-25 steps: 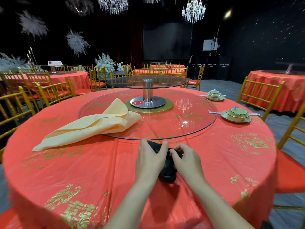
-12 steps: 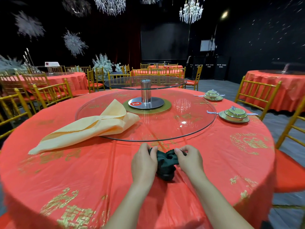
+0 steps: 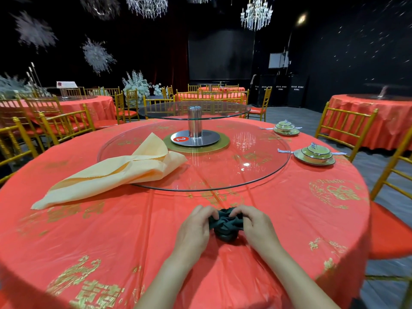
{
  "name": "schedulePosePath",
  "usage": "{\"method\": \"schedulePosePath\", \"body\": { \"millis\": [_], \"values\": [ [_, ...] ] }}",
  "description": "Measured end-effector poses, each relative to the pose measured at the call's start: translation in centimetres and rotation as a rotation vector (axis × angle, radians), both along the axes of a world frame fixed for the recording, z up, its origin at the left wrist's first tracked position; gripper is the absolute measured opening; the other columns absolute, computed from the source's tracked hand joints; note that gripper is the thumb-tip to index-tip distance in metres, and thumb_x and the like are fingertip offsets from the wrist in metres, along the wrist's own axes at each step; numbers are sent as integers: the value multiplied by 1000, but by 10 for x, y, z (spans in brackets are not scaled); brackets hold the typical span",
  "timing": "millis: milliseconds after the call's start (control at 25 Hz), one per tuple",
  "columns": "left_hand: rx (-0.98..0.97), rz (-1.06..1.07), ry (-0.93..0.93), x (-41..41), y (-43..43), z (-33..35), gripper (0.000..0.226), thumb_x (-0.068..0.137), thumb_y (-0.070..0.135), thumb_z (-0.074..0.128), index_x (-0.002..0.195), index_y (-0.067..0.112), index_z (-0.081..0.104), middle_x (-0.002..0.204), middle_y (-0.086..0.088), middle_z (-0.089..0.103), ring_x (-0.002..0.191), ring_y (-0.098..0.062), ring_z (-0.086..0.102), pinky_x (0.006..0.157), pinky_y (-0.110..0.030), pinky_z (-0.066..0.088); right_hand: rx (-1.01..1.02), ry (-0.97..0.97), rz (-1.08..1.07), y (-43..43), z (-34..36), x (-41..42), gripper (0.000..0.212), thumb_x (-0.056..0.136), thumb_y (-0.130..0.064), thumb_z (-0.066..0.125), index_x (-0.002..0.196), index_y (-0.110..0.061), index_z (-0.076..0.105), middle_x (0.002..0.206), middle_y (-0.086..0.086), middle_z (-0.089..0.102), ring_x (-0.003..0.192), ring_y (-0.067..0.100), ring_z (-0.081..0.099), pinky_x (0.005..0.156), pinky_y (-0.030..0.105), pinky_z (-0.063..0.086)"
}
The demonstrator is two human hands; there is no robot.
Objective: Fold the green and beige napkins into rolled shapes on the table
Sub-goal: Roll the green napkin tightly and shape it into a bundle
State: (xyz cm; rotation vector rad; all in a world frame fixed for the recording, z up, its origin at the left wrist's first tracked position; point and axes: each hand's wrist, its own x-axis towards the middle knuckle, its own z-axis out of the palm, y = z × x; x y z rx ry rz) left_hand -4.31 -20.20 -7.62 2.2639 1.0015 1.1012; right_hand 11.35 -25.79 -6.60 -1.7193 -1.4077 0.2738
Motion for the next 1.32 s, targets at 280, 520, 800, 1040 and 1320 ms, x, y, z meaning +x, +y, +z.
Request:
{"method": "schedulePosePath", "body": {
  "millis": [280,520,800,1040,1320],
  "values": [
    [-293,252,-168,26,1,19,30,91,30,53,63,22,50,70,6,56,72,-15,51,64,-27,33,-75,78,-236,16,16,-15,46,84,-44,59,48,-16,50,48,-1,48,57,20,47,55,33,30],
    [-273,255,-226,34,11,8,12,85,10,62,80,20,62,85,3,64,87,-16,60,74,-20,38,13,166,-267,21,1,-17,19,82,-32,68,77,-16,76,78,1,74,73,19,64,60,28,37],
    [-280,299,-203,25,21,-5,14,84,8,62,77,19,68,81,5,66,85,-16,62,75,-24,42,-39,273,-245,23,-8,6,21,84,-25,68,73,-9,76,75,10,73,68,12,60,58,27,35],
    [-83,313,10,23,18,-16,11,91,13,57,85,10,65,83,3,55,86,-22,58,64,-19,29,-41,37,-296,24,-20,5,24,85,-35,64,74,-16,72,73,4,71,73,26,63,63,35,45],
    [185,221,298,28,8,-12,38,74,11,56,109,23,61,119,-5,55,110,-26,48,84,-39,45,-257,-186,-265,18,-2,0,22,91,-47,50,91,-26,58,95,3,69,96,30,60,68,34,41]
  ]
}}
